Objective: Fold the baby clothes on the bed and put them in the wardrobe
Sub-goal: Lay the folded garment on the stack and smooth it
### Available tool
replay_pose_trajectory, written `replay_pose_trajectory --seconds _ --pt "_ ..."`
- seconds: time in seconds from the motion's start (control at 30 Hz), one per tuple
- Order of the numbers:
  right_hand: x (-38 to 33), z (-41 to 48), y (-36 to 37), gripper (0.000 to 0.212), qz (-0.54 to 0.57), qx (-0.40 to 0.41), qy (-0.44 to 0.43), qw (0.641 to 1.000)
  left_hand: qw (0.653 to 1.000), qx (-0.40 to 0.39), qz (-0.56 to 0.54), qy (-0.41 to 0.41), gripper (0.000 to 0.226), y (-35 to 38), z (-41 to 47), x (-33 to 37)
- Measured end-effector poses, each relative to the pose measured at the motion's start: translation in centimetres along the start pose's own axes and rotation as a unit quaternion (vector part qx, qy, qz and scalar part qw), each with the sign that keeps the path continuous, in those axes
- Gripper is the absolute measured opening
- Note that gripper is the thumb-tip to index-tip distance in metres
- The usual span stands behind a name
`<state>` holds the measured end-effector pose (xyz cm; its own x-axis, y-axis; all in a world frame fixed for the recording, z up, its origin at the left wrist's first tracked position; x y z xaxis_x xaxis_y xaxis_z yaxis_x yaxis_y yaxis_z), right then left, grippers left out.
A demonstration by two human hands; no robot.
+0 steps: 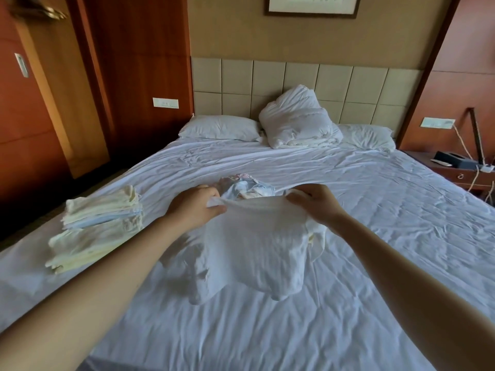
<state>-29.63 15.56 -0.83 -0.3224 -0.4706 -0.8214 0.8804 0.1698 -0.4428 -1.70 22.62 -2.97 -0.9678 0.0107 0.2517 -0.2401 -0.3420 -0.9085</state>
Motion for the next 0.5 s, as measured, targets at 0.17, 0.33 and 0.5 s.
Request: replay_pose_trajectory --seconds 0.17,0.33,0.5 --pt "0.5 -0.1 -0.5 0.038 -0.002 -0.025 -0.001 1.0 0.996 -0.081 0.033 0.001 0.01 1.3 -0.8 -0.5" --pt "1.1 -0.7 -0.4 0.016 -0.034 -0.049 -0.001 0.998 0.99 -0.106 0.08 -0.054 0.037 2.8 -1.6 -1.1" --pt "1.3 -0.8 -0.6 0.018 -0.025 -0.062 0.014 0.998 0.987 -0.13 0.017 -0.093 0.042 2.4 -1.3 -1.2"
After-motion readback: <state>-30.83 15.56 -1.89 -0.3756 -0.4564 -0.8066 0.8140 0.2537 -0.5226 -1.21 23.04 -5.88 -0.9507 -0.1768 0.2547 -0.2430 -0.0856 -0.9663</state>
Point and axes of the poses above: each hand's wrist, its own z-axis towards the middle knuckle, its own y-axis out of the palm, x = y × z, the point moved 1 cm from there along z, towards the middle knuckle, and after that the axes turned 6 degrees about z, right-handed, at the moved point
